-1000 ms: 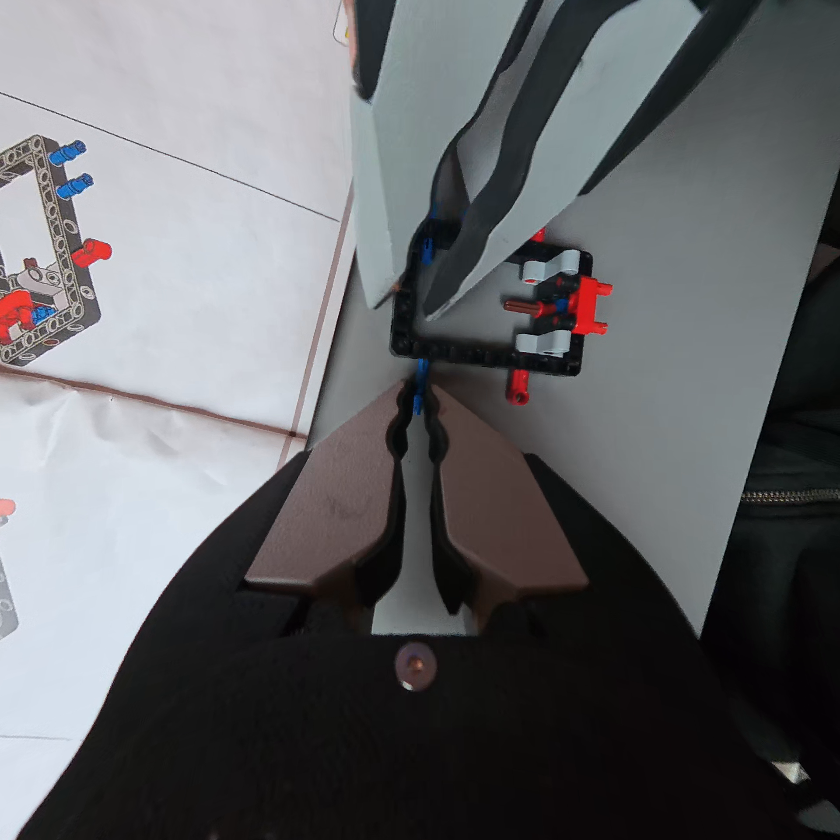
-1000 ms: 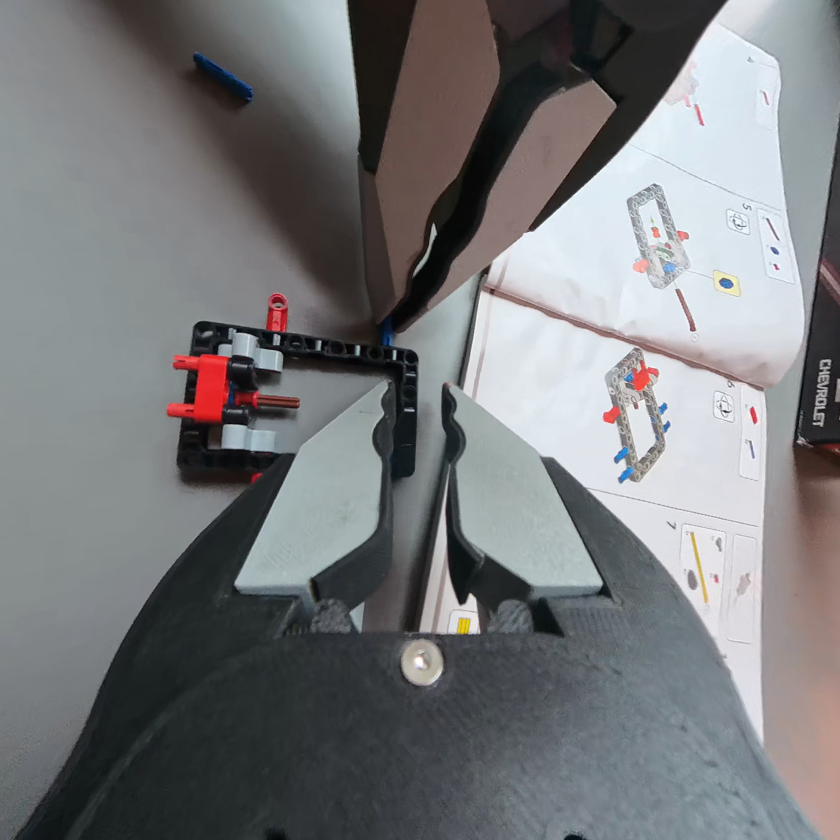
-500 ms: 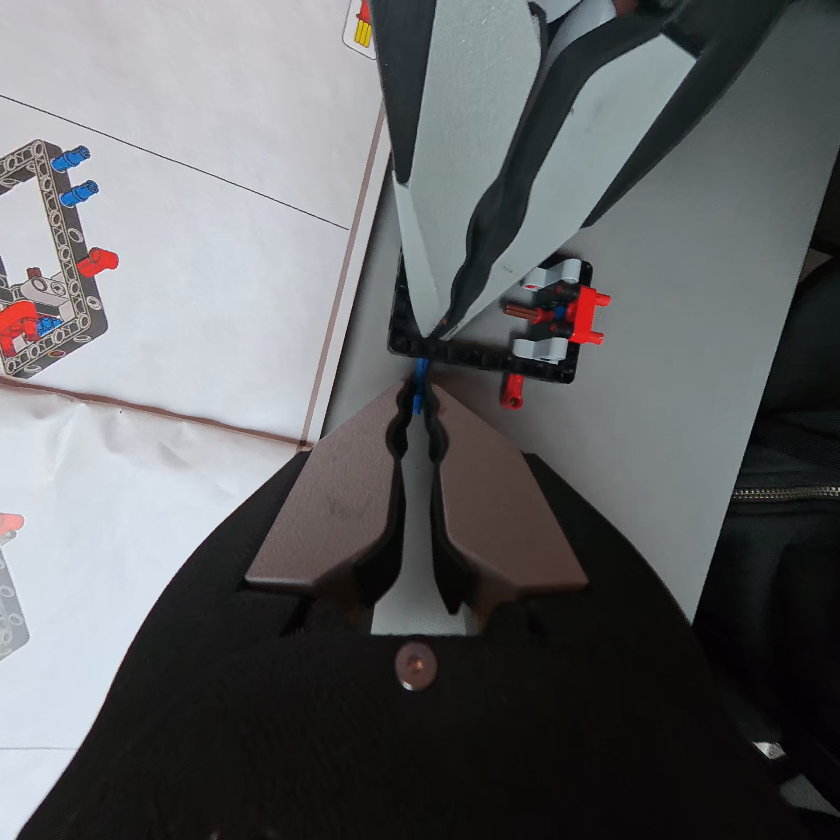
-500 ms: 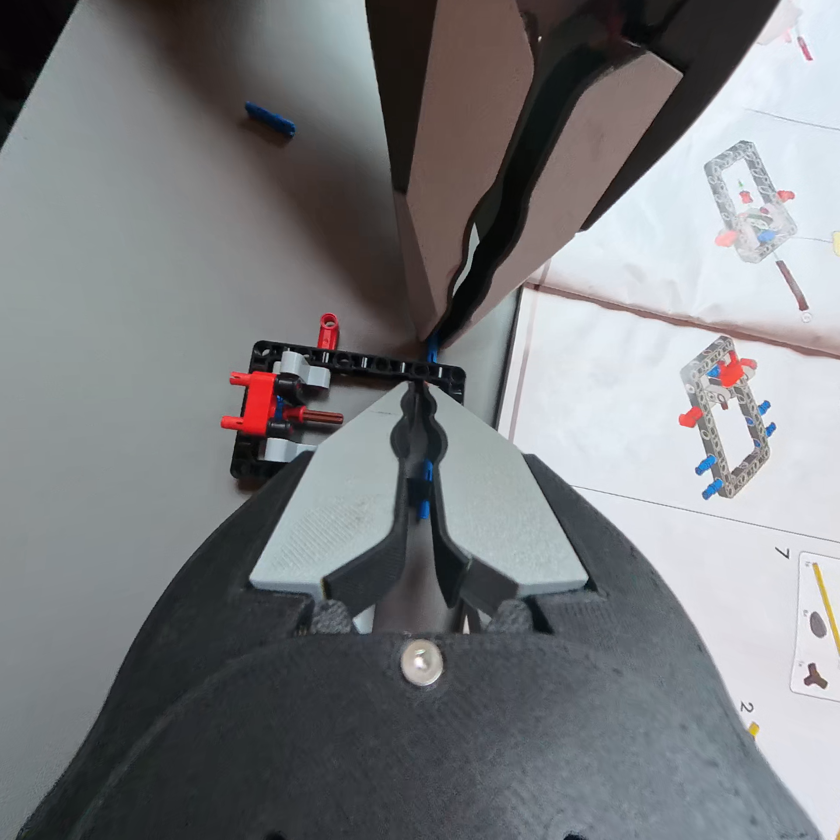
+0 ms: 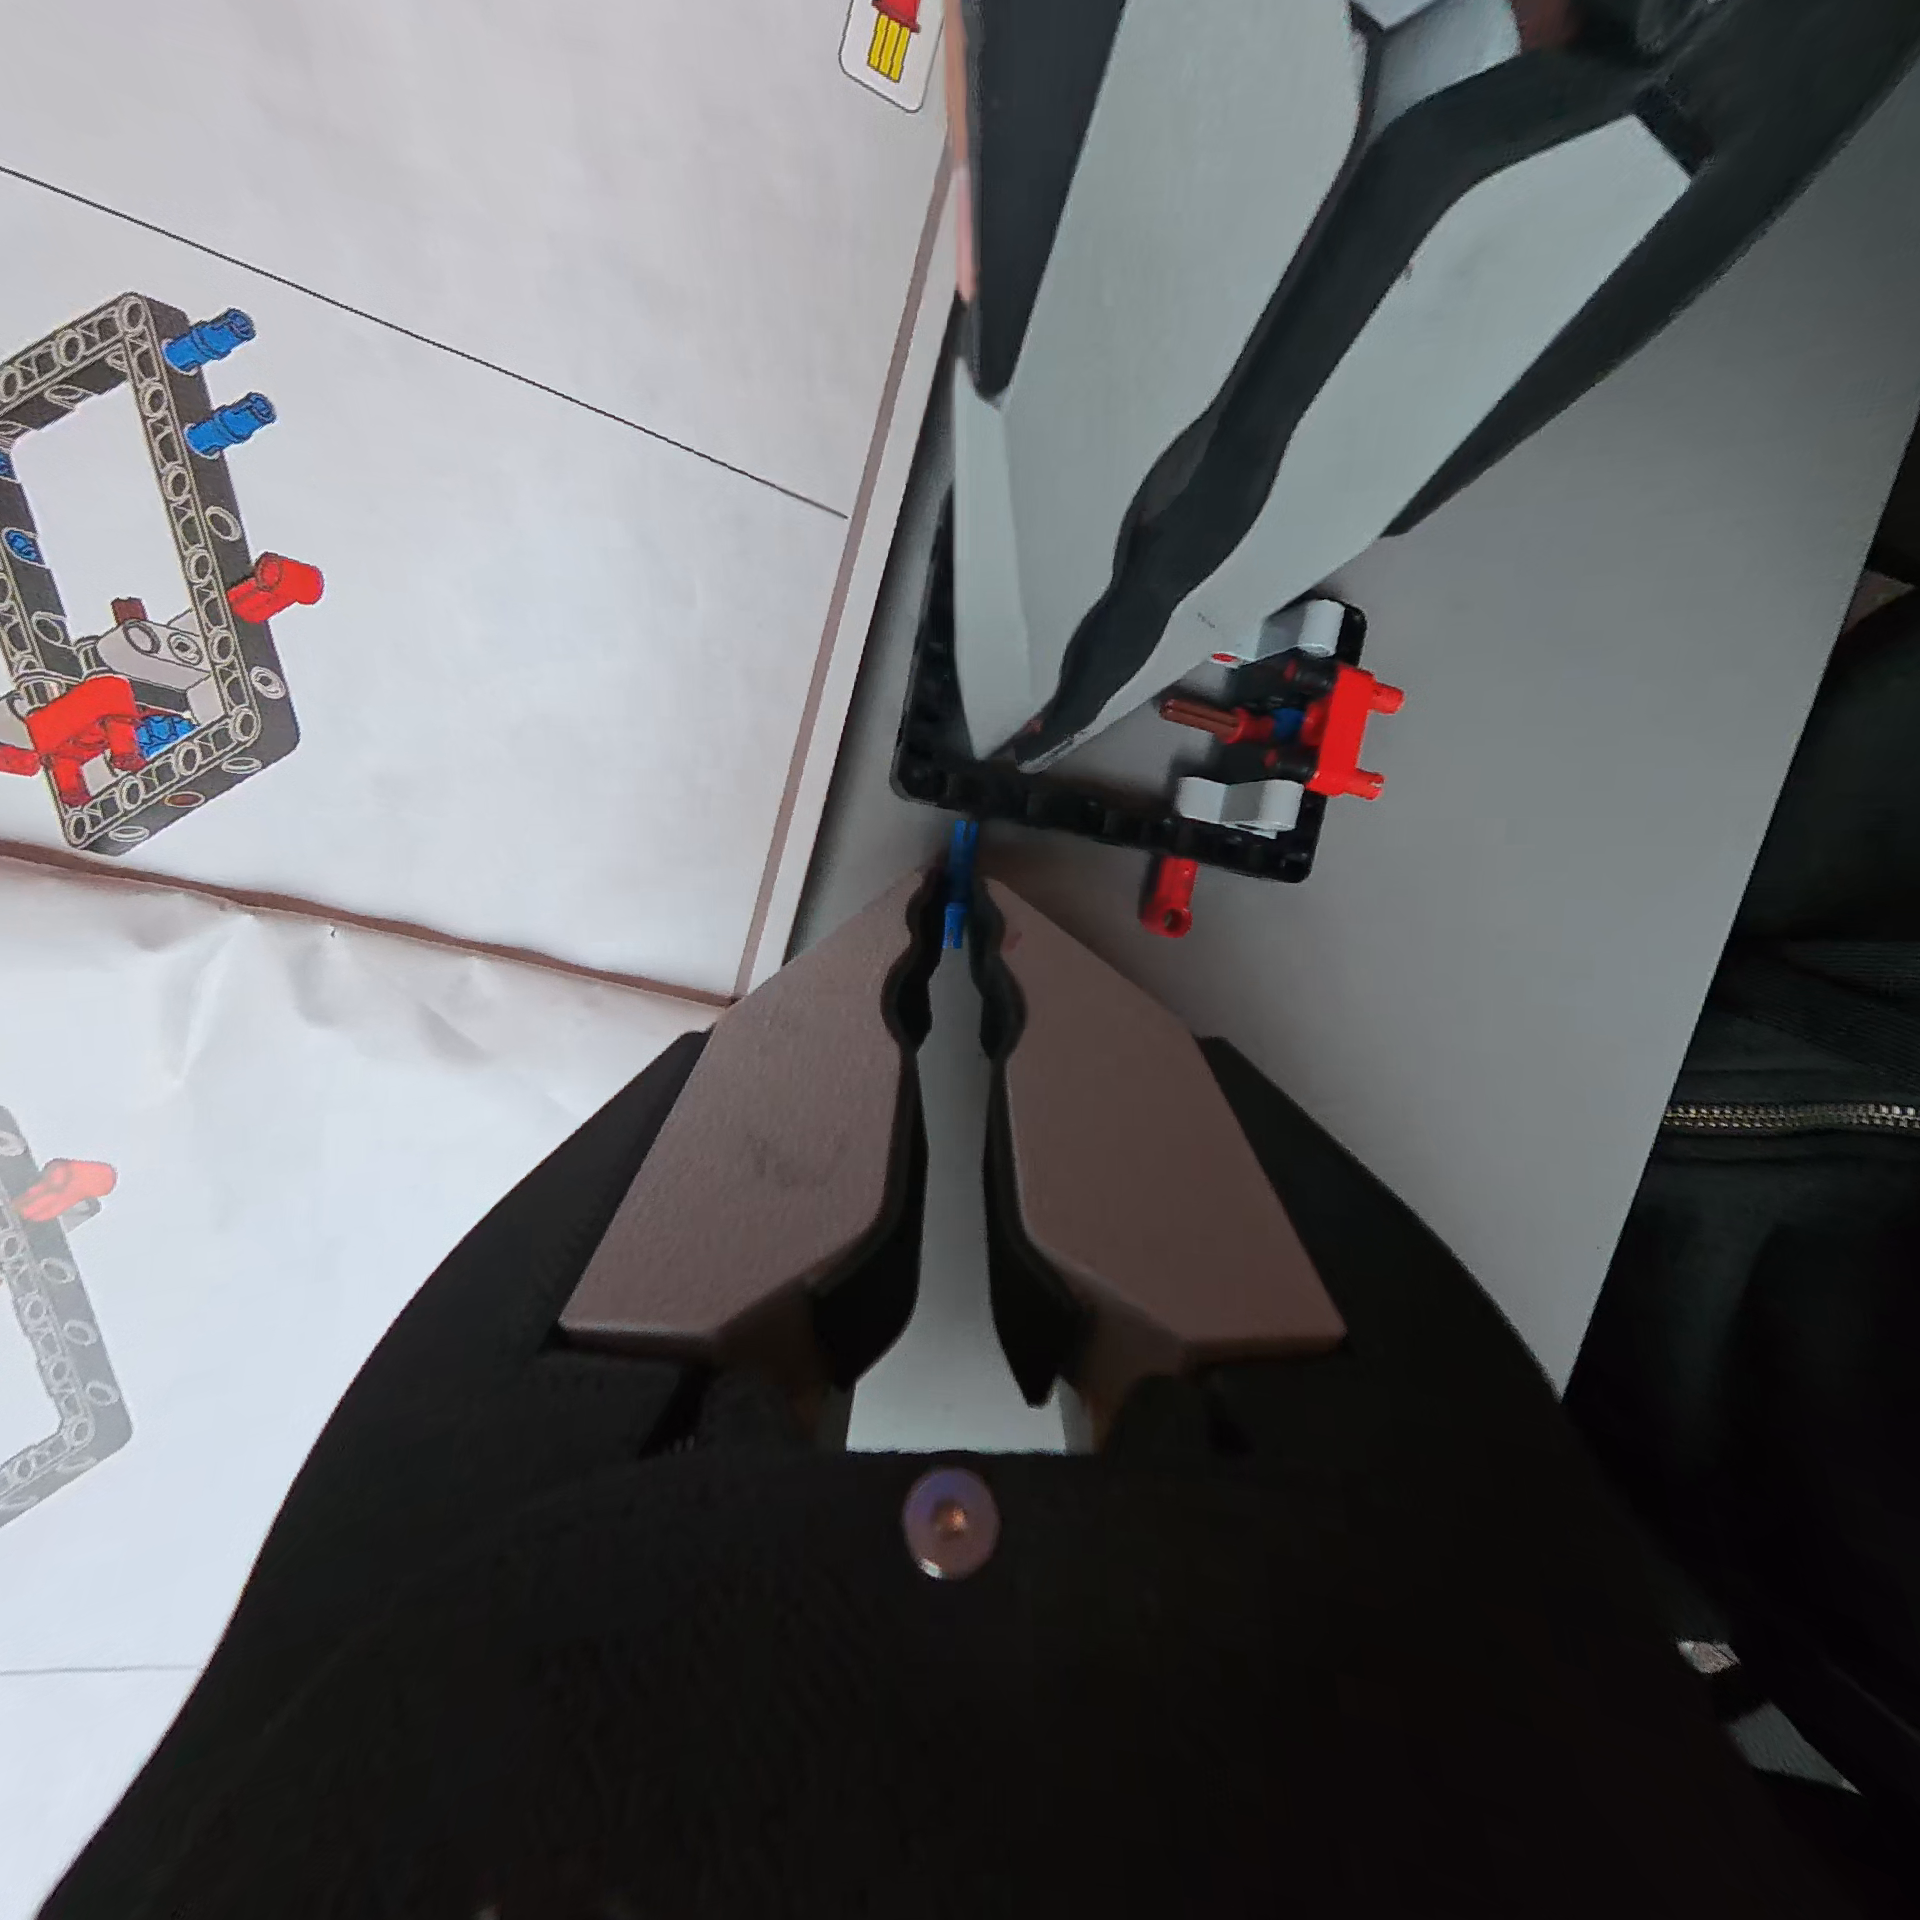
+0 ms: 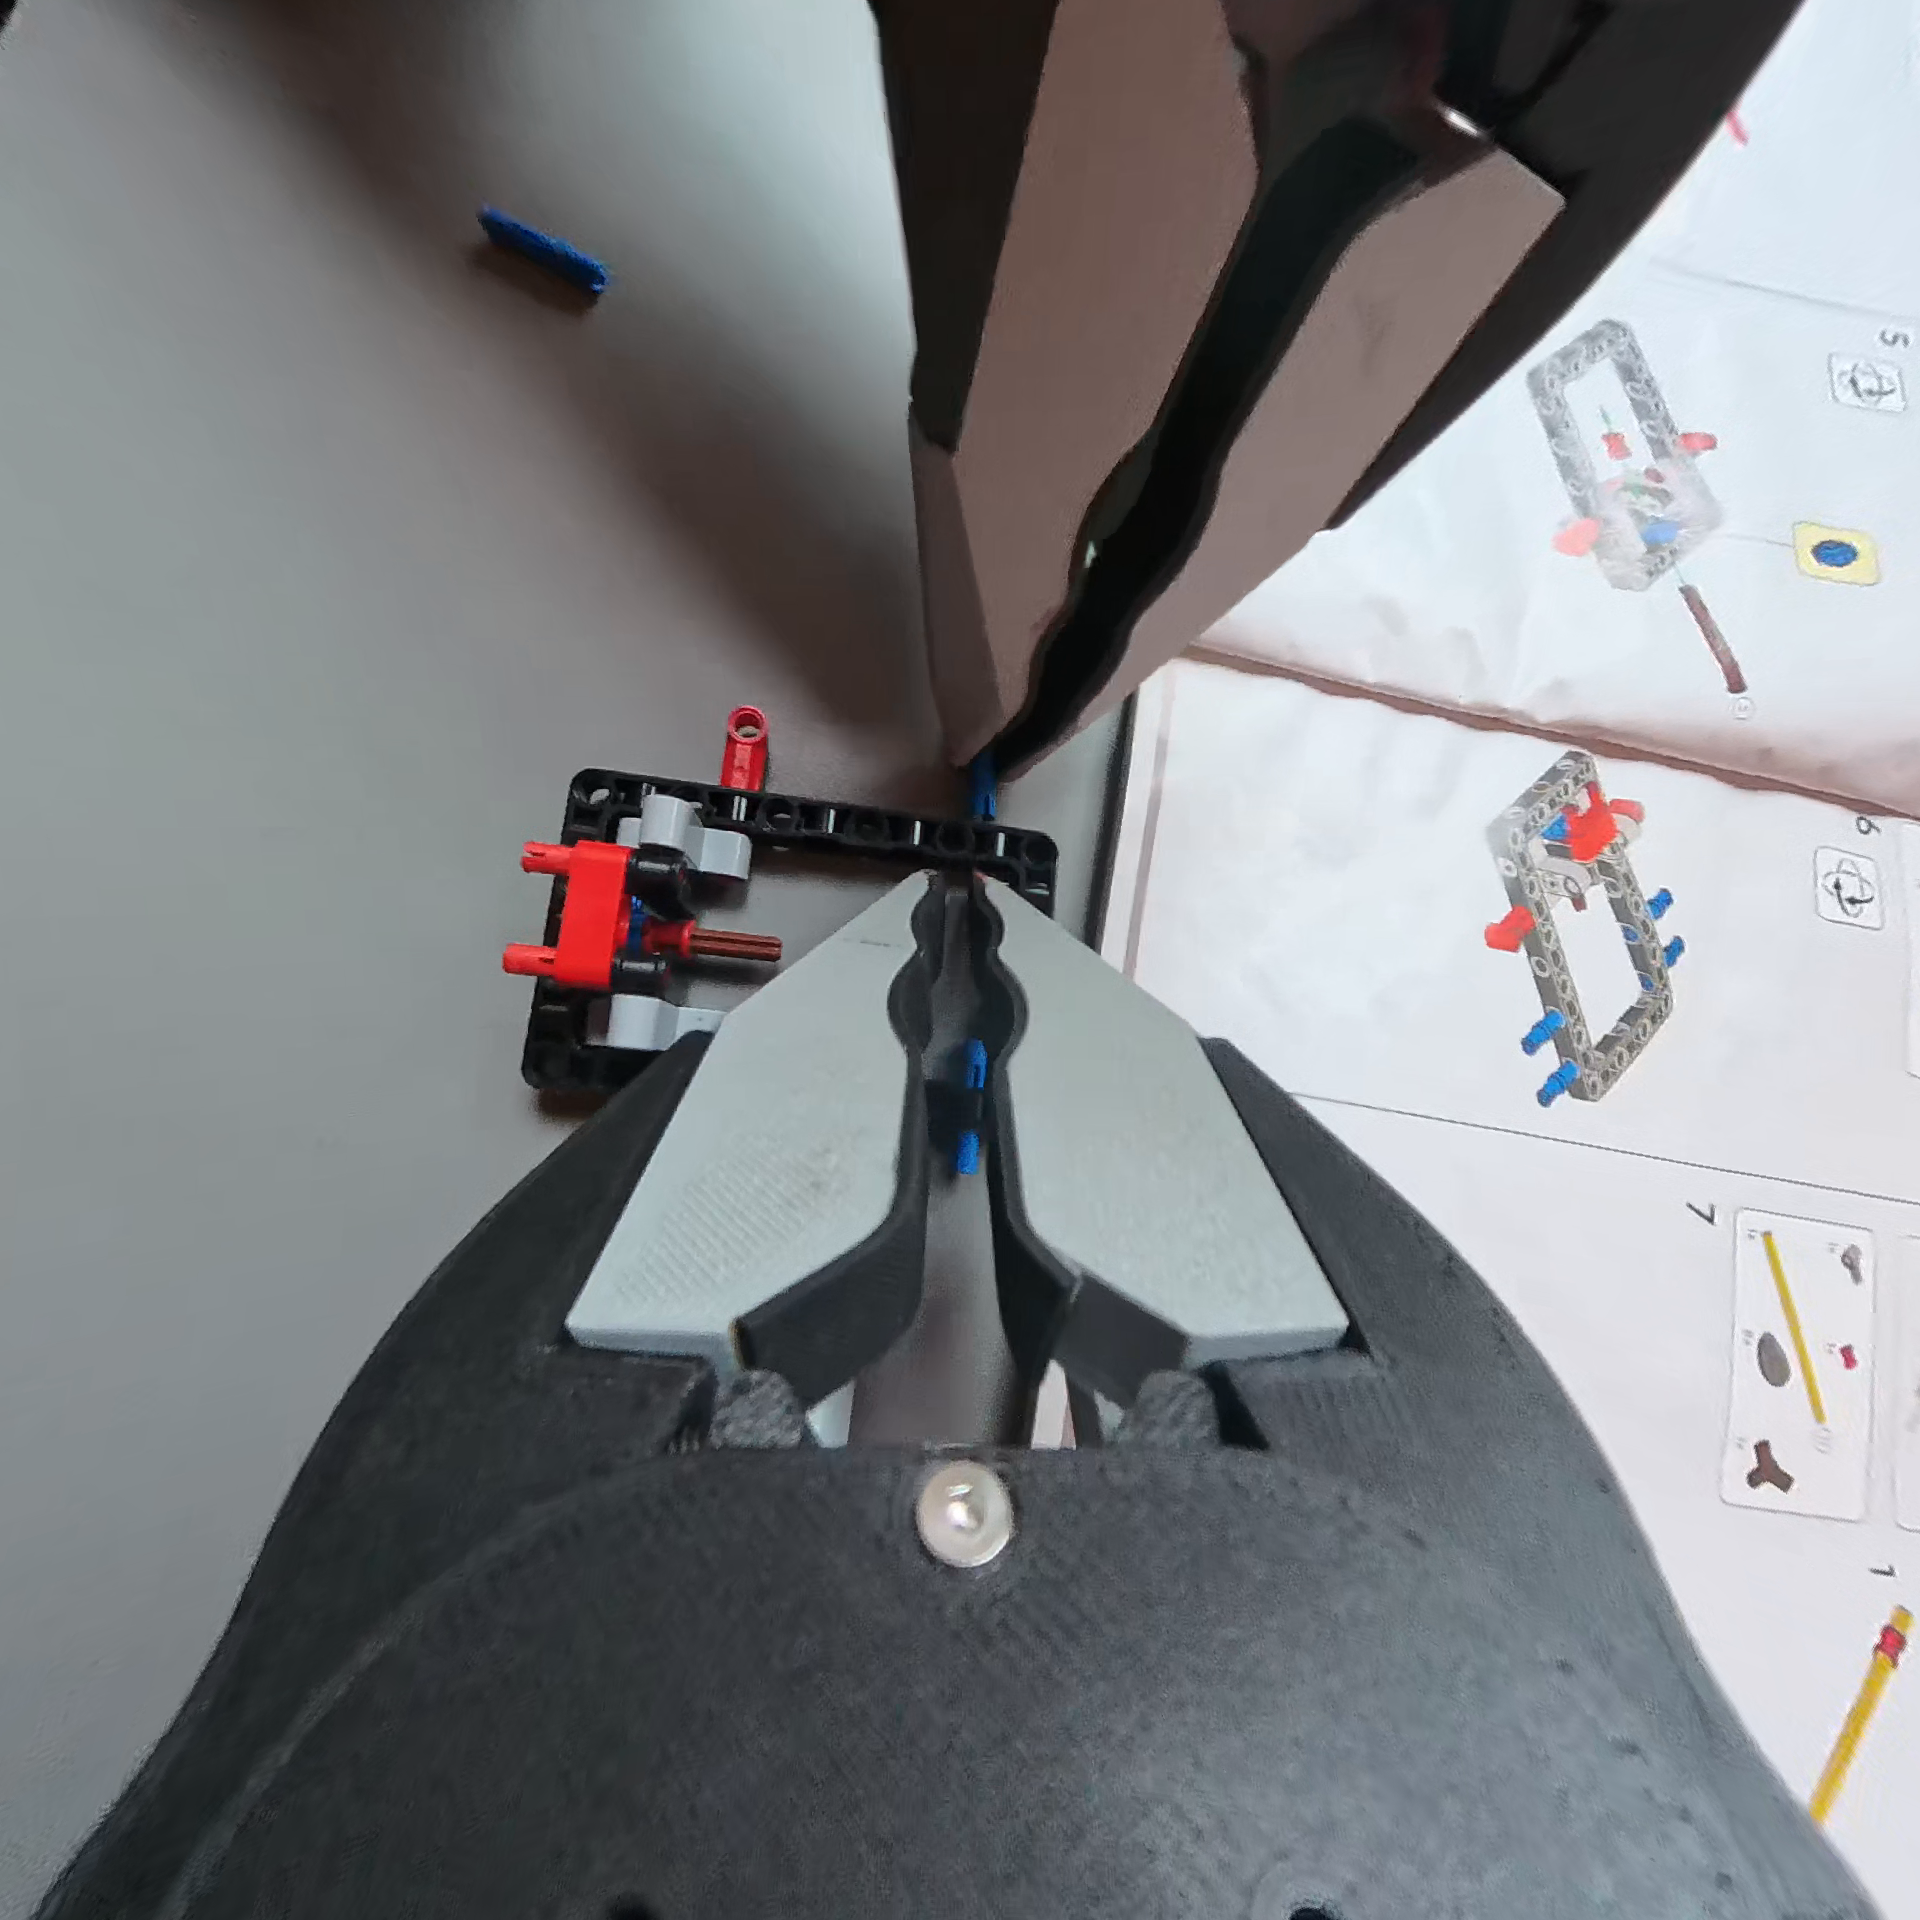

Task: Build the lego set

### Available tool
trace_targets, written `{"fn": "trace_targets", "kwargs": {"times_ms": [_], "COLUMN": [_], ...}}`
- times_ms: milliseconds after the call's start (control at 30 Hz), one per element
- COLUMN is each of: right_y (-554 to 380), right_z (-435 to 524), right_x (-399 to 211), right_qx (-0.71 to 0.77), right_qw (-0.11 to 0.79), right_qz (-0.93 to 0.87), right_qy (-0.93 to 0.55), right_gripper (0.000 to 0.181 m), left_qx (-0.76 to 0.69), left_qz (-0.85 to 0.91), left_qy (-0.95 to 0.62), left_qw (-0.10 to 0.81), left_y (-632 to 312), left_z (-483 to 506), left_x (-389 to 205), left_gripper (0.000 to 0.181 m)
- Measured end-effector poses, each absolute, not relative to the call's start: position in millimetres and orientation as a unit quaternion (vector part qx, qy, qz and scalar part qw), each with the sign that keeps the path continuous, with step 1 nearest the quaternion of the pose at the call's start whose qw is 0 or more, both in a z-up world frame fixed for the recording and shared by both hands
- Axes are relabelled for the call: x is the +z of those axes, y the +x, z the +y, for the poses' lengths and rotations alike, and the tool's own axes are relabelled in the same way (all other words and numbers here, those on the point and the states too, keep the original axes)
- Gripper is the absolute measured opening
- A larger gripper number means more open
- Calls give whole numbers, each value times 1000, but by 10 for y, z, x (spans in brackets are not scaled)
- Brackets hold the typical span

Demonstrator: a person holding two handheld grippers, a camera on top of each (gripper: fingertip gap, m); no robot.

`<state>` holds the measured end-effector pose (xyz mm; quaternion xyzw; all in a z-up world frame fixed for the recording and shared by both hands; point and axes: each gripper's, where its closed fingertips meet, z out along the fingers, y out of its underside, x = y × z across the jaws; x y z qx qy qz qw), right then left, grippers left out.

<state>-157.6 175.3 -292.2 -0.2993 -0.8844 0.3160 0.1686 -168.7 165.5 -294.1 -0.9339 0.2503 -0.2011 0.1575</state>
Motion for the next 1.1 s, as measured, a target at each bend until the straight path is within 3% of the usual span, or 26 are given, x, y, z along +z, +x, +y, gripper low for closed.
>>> {"fn": "trace_targets", "kwargs": {"times_ms": [167,533,700,733,800,1100], "right_y": [-1588,-1657,-1665,-1667,-1671,-1639], "right_z": [1717,1640,1822,1807,1784,1881], "right_x": [-2942,-2756,-2859,-2867,-2881,-2938], "right_qx": [330,392,328,319,298,279], "right_qw": [128,179,187,189,204,189], "right_qz": [-870,-848,-860,-863,-872,-872], "right_qy": [-343,-308,-343,-343,-331,-356], "right_gripper": [0,0,2,14,18,9], "left_qx": [-201,-195,-209,-215,-216,-211], "left_qz": [252,252,262,265,265,265], "left_qy": [-934,-935,-931,-929,-928,-928], "left_qw": [154,152,146,146,149,157], "left_y": [-1699,-1777,-1718,-1688,-1674,-1713], "left_z": [1662,1668,1601,1582,1574,1606], "left_x": [-2941,-2942,-2940,-2940,-2940,-2940], "left_gripper": [2,2,2,2,2,2]}}
